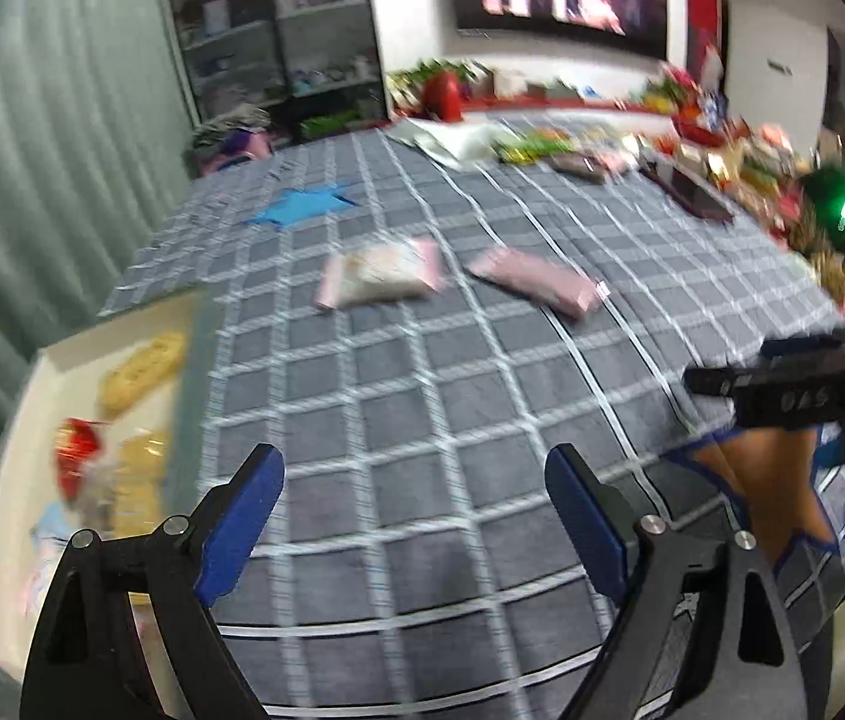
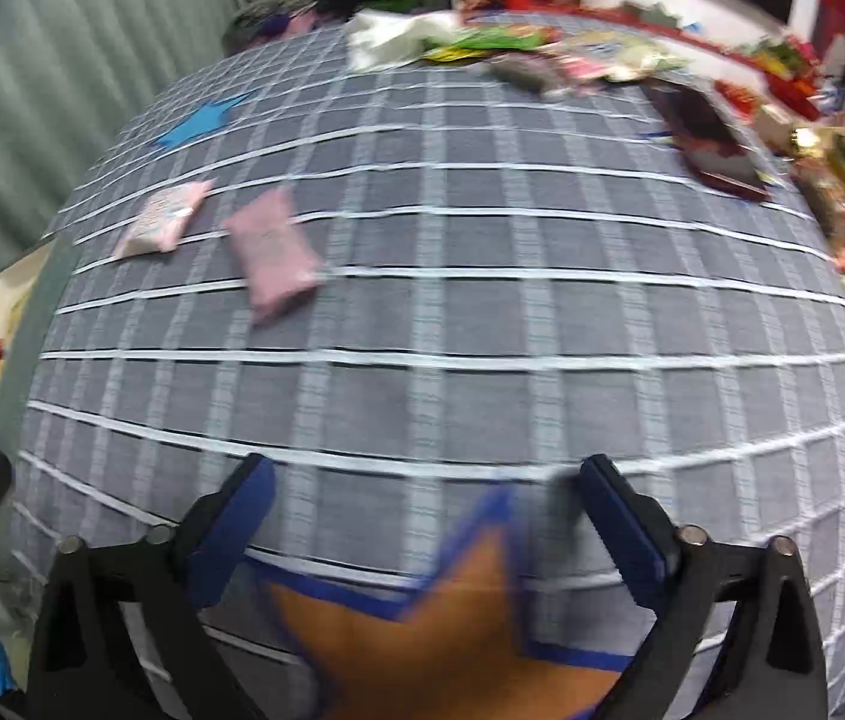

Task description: Organize snacks

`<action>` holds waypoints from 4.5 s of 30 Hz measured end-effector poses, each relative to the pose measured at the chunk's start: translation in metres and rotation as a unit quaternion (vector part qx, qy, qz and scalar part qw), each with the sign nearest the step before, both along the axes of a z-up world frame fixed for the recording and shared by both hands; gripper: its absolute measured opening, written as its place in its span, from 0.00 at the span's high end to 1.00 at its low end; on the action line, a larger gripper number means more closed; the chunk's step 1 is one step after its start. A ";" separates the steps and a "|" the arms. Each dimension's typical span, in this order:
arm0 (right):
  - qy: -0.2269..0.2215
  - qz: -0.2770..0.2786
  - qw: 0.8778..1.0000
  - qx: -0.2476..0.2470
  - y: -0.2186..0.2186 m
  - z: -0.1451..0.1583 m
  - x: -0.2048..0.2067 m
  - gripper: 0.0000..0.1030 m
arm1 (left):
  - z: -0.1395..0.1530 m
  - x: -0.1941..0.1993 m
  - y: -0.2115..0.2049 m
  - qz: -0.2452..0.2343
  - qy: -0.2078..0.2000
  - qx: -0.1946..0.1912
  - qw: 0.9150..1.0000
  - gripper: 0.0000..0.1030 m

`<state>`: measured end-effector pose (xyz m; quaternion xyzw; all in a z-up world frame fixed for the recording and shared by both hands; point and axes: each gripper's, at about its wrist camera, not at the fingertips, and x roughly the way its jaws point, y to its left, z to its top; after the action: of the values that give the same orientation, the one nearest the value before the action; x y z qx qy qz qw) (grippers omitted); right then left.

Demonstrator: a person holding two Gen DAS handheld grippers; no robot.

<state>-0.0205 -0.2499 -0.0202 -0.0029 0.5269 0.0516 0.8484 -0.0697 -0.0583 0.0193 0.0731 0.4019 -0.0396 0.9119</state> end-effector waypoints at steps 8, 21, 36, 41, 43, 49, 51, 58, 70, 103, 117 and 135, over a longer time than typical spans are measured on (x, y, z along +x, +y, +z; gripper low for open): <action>-0.064 0.024 0.997 -0.037 -0.013 -0.006 -0.019 0.01 | -0.016 0.009 -0.018 -0.002 0.030 0.026 0.999 0.12; -0.077 0.025 0.996 -0.034 -0.014 -0.004 -0.023 0.01 | 0.034 0.141 0.012 0.047 0.004 0.055 0.997 0.12; -0.077 0.028 0.996 -0.030 -0.014 -0.004 -0.023 0.00 | -0.032 0.138 0.026 0.079 0.095 -0.049 0.991 0.11; -0.077 0.028 0.996 -0.030 -0.014 -0.004 -0.023 0.00 | -0.023 0.097 0.003 0.024 0.084 -0.040 0.995 0.10; -0.077 0.028 0.996 -0.030 -0.014 -0.004 -0.023 0.00 | -0.009 0.102 0.006 0.047 0.055 -0.035 0.997 0.09; -0.077 0.028 0.996 -0.030 -0.015 -0.004 -0.023 0.00 | -0.025 0.148 0.037 0.149 0.117 -0.077 0.979 0.08; -0.077 0.028 0.996 -0.029 -0.014 -0.004 -0.023 0.00 | -0.043 0.159 0.044 0.176 0.158 -0.090 0.967 0.08; -0.078 0.027 0.996 -0.029 -0.014 -0.004 -0.023 0.00 | -0.040 0.146 0.015 0.111 0.120 -0.050 0.985 0.45; -0.078 0.027 0.996 -0.029 -0.014 -0.004 -0.023 0.00 | -0.038 0.031 -0.005 0.033 0.036 -0.035 0.998 0.15; -0.078 0.026 0.996 -0.030 -0.013 -0.005 -0.023 0.00 | -0.040 0.041 -0.005 0.041 0.060 -0.049 0.996 0.00; -0.035 0.057 0.997 -0.036 0.012 -0.003 0.014 0.00 | -0.040 0.041 -0.005 0.041 0.059 -0.050 0.996 0.00; 0.015 0.115 0.992 -0.054 0.104 -0.005 0.097 0.01 | -0.040 0.041 -0.004 0.041 0.059 -0.050 0.996 0.00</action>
<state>0.0770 -0.1462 -0.0249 -0.1086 0.5377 0.1209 0.8273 -0.0285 -0.0628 -0.0210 0.0087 0.4555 -0.0269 0.8898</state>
